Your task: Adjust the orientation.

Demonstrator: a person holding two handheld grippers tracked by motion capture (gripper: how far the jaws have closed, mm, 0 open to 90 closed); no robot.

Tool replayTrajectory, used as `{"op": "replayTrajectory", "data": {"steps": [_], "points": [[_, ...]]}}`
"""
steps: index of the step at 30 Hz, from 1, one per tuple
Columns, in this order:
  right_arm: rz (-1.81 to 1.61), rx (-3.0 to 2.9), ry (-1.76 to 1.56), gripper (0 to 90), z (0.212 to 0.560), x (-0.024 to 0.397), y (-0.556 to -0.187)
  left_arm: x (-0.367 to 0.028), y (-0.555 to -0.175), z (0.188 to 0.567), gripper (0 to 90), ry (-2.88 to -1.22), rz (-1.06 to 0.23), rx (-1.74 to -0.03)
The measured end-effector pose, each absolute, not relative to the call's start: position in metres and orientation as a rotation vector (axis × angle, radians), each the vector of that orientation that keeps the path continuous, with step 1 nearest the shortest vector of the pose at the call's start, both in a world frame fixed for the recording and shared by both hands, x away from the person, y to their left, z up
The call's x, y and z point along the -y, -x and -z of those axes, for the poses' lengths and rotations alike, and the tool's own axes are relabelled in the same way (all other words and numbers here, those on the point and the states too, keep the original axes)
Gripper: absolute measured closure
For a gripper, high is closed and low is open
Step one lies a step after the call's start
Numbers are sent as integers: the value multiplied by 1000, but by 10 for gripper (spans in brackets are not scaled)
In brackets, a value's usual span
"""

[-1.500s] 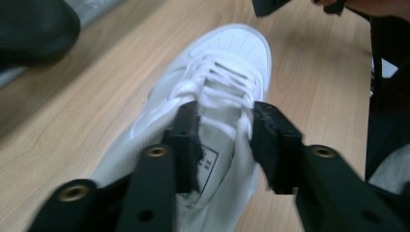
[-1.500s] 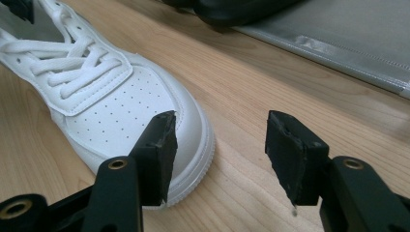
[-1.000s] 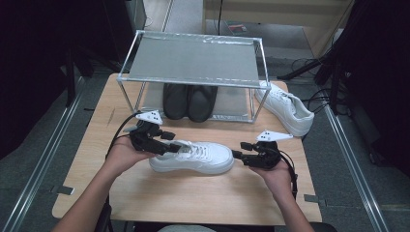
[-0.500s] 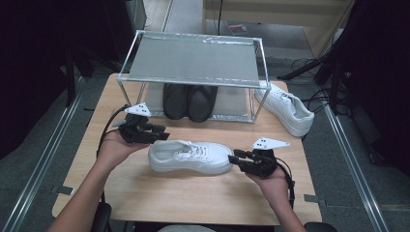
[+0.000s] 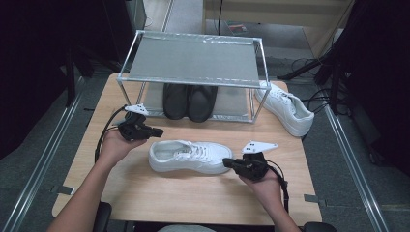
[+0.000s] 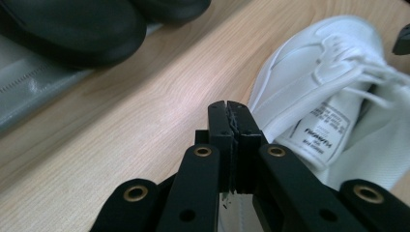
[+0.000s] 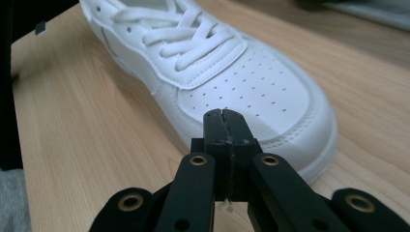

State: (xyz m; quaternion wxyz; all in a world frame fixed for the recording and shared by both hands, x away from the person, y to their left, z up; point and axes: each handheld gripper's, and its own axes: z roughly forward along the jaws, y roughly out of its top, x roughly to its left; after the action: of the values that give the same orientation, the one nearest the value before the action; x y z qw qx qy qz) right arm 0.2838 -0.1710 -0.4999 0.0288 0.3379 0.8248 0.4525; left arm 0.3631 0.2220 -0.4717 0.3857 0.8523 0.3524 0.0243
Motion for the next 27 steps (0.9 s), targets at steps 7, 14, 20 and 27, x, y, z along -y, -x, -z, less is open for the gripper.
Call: {"op": "replayTrajectory", "data": {"steps": [7, 14, 20, 27], "points": [[-1356, -2587, -1023, 900, 509, 161, -285, -216, -361, 480, 898, -2200, -45, -881], [-1342, -2558, -1046, 900, 509, 161, -288, -213, -355, 486, 891, -2222, -48, -891], [-1338, -2549, -1049, 900, 509, 162, -295, -214, -346, 487, 879, -2189, 0, -891], [-1349, -2534, -1059, 900, 510, 159, -305, -207, -331, 486, 872, -2195, 0, -871]]}}
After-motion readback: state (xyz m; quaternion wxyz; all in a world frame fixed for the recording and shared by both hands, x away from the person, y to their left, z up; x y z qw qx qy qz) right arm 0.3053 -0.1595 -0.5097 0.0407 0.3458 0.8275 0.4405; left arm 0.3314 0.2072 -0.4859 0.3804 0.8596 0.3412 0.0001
